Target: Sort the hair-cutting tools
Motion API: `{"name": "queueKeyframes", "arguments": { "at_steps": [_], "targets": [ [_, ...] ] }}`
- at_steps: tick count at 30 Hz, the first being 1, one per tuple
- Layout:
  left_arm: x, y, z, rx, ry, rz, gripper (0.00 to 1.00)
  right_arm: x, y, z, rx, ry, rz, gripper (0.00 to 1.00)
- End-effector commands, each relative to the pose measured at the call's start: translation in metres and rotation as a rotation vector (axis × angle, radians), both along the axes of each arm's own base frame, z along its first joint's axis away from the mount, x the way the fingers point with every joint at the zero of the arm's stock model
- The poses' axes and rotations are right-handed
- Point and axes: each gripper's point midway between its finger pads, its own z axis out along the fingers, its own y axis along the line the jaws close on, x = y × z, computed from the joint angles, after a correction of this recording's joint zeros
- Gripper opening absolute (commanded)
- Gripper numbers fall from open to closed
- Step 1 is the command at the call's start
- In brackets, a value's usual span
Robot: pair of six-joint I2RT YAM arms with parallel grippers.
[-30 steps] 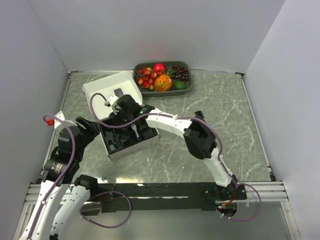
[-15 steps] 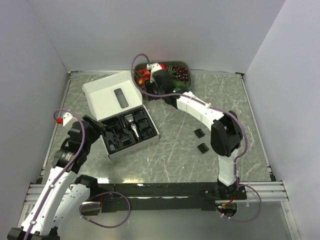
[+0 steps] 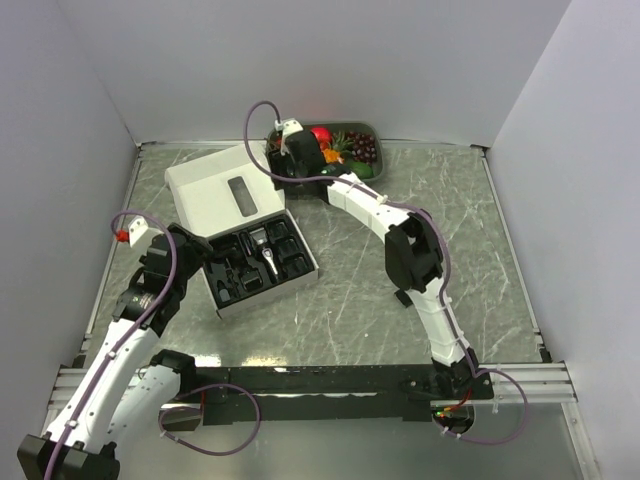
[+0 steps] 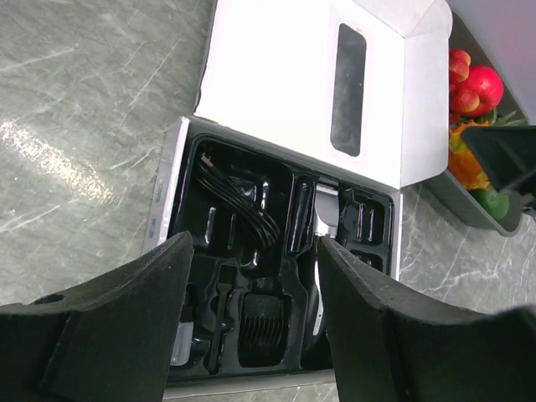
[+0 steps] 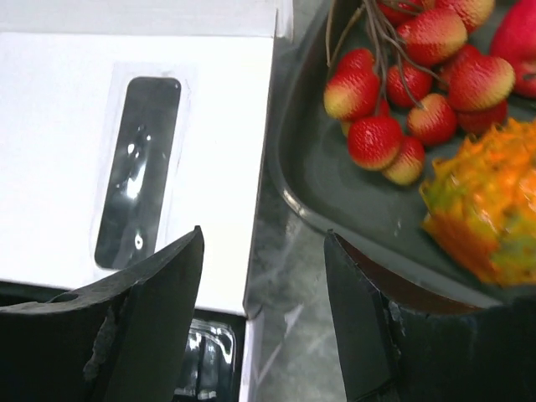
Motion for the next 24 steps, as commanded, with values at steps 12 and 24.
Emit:
{"name": "queueKeyframes", "arguments": {
  "at_steps": [12,24],
  "targets": [
    [0.005,0.004,0.011,0.008,-0.047,0.019,0.67,0.031,0.038,0.001,0.091,-0.065,0.057,0.68],
    [0.004,0.004,0.012,0.015,-0.042,0.020,0.67,0.044,0.034,-0.011,0.058,-0.077,0.038,0.50]
  ]
}}
